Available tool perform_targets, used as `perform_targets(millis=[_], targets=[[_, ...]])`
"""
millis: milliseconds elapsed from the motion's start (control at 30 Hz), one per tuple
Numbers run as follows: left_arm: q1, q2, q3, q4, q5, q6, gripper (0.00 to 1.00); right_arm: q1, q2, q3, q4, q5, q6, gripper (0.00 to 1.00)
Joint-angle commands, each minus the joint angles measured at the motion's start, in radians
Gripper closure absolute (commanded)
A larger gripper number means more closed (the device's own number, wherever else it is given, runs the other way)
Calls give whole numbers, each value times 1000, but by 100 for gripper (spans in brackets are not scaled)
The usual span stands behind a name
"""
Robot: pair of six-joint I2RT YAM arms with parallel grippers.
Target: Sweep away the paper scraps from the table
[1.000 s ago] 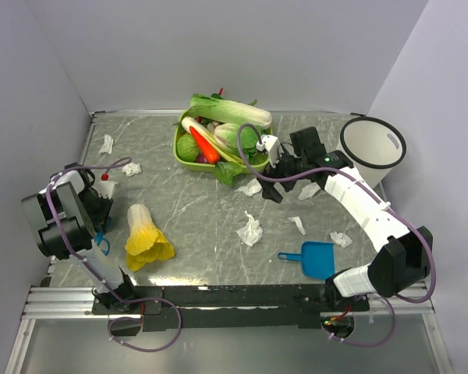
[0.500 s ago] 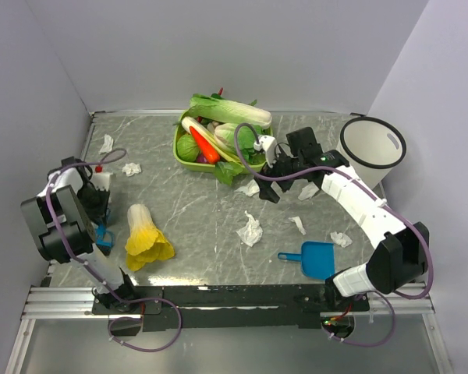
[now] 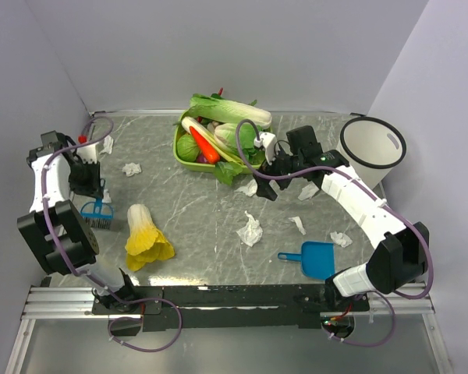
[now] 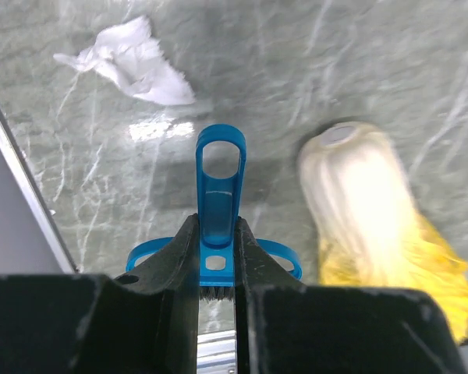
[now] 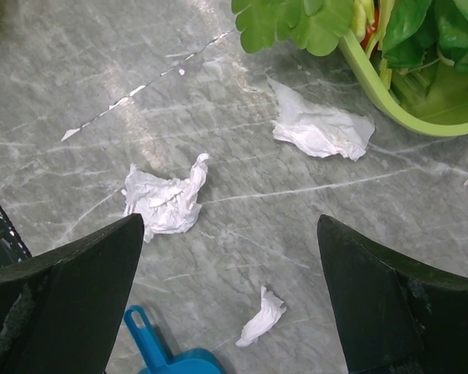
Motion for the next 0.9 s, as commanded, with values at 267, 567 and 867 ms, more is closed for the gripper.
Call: perform_targets(millis=[267, 567, 867], targets=[[-27, -12, 355, -104, 345, -151, 99, 6, -5, 106, 95, -61, 155, 0], [-117, -113, 274, 338, 534, -574, 99, 23, 38, 243, 288, -171, 448, 0], [-266, -99, 243, 676, 598, -927, 99, 153, 193, 431, 403, -143, 565, 0]])
